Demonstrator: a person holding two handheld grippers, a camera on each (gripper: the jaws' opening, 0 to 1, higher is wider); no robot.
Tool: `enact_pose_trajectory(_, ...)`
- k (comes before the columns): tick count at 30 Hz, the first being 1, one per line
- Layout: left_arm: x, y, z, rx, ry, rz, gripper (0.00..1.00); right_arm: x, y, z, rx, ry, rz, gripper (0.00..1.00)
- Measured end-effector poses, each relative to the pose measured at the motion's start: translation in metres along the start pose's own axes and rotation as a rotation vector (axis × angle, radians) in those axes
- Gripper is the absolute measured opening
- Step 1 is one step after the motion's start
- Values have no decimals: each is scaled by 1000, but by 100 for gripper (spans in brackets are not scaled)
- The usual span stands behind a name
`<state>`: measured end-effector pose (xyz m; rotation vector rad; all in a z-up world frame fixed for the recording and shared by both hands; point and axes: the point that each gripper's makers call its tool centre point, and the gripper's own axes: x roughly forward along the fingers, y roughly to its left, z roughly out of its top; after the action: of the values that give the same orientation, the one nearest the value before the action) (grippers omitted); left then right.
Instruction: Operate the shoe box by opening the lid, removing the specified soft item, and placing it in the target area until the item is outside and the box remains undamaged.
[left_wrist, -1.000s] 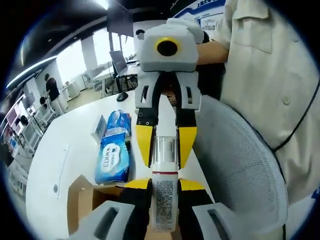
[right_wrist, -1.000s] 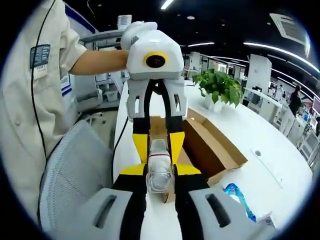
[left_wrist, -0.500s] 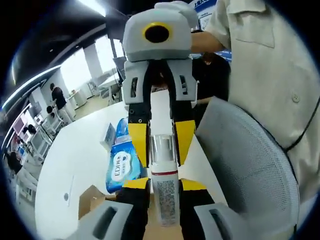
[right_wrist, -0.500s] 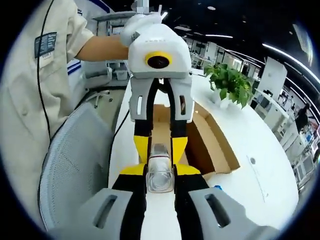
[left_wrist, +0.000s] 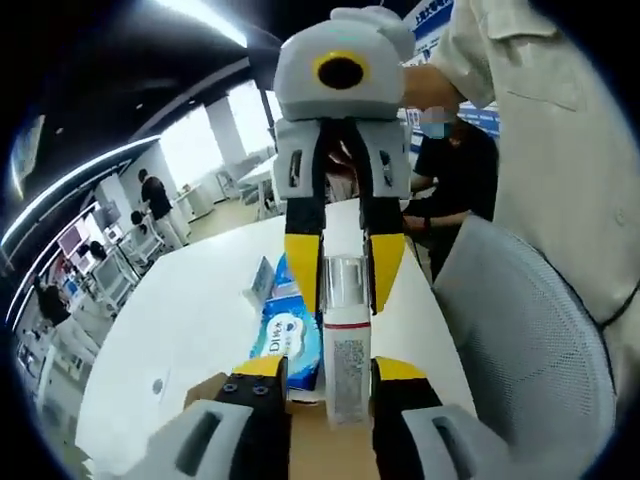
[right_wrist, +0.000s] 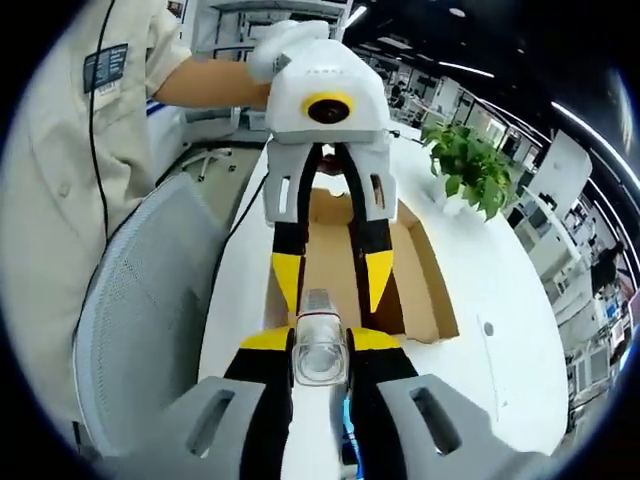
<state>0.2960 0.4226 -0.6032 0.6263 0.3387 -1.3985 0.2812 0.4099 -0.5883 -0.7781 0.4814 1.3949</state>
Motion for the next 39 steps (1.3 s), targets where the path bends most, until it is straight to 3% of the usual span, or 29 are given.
enact_pose_trajectory(8,-20,3,-27,-124,17,91,47,-11,-24,-15,-29,49,2,17)
enact_pose_trajectory(12,-36,7,-37,-203,-6,159,52,-20,-45,-27,-8,95,-2,17)
enact_pose_trajectory(16,-55,11,-52,-265,7,233,58,-26,-67,-34,-10,143,-16,17)
enact_pose_trajectory(20,-71,12,-63,-286,14,280,62,-27,-89,-41,9,182,-28,17)
enact_pose_trajectory(26,-99,17,-78,-354,20,363,76,-20,-120,-62,38,258,-17,18)
enact_pose_trajectory(30,-121,20,-86,-428,-10,431,81,-12,-137,-80,56,325,-7,18)
enact_pose_trajectory(39,-159,12,-116,-528,-21,537,88,12,-153,-111,86,457,43,18)
